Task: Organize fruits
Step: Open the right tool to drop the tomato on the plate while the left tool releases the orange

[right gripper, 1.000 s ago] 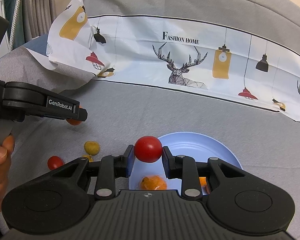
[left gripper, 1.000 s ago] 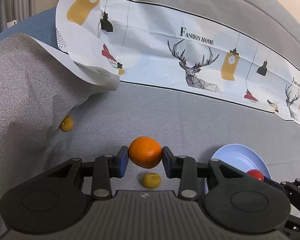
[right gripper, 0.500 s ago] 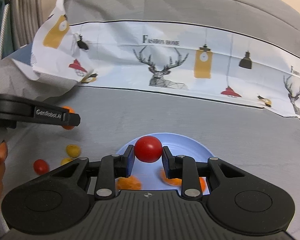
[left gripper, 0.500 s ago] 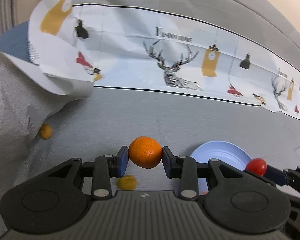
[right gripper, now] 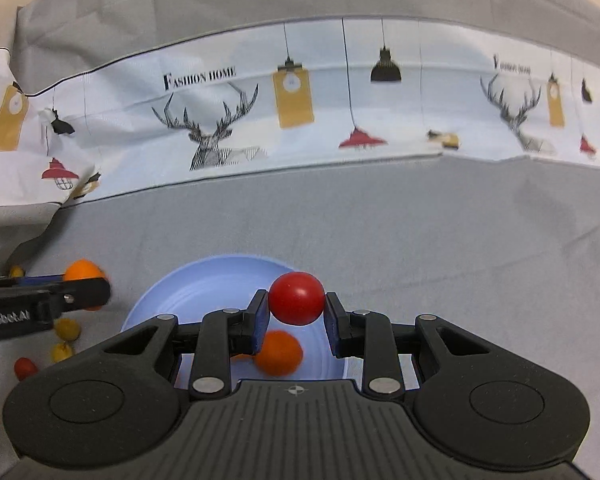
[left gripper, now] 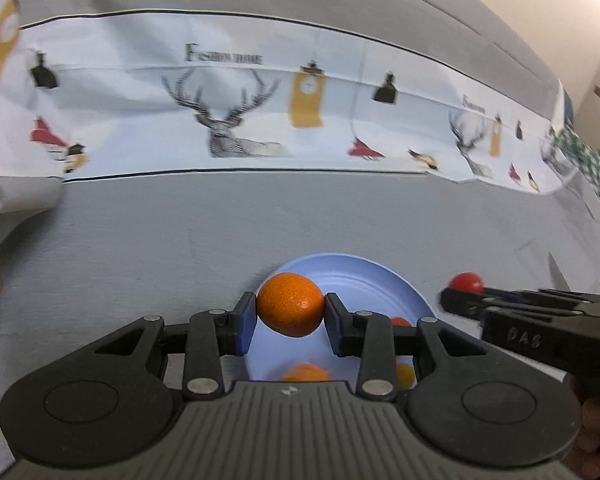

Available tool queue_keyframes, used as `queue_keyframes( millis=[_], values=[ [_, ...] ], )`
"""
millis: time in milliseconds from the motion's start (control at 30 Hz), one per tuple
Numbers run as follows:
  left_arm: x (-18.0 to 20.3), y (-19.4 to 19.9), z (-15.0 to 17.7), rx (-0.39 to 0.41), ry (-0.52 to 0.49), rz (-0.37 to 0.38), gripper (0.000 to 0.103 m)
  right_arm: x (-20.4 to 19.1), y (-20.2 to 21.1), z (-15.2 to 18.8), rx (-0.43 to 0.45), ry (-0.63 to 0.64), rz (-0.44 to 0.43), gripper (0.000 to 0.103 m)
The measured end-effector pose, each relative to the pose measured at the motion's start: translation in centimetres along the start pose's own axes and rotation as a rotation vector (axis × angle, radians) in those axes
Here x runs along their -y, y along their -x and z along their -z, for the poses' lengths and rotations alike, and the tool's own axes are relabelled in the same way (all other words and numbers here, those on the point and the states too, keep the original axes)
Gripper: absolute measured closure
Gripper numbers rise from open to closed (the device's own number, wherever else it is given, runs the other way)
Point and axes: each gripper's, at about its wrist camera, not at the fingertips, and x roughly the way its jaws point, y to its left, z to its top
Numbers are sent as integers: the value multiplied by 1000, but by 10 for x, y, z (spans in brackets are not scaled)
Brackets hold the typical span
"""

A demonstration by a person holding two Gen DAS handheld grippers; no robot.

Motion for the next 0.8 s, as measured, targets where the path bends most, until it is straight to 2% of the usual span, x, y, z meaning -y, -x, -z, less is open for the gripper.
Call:
queue_keyframes(
  millis=[100,267,467,800],
  values=[
    [7,-9,2,-16,-6,5,63,-7,-3,5,-38,40,-61,72],
    [14,-23,5,-53,-5,-1,63,-21,-8,11,-97,106,-94,72],
    [14,-35,6,-85,-1,-14,63,-23,-11,12,-130,130,-80,72],
    [17,-36,6,-95,-12,-10,63,-27,-12,14,-145,138,-74,72]
  ],
)
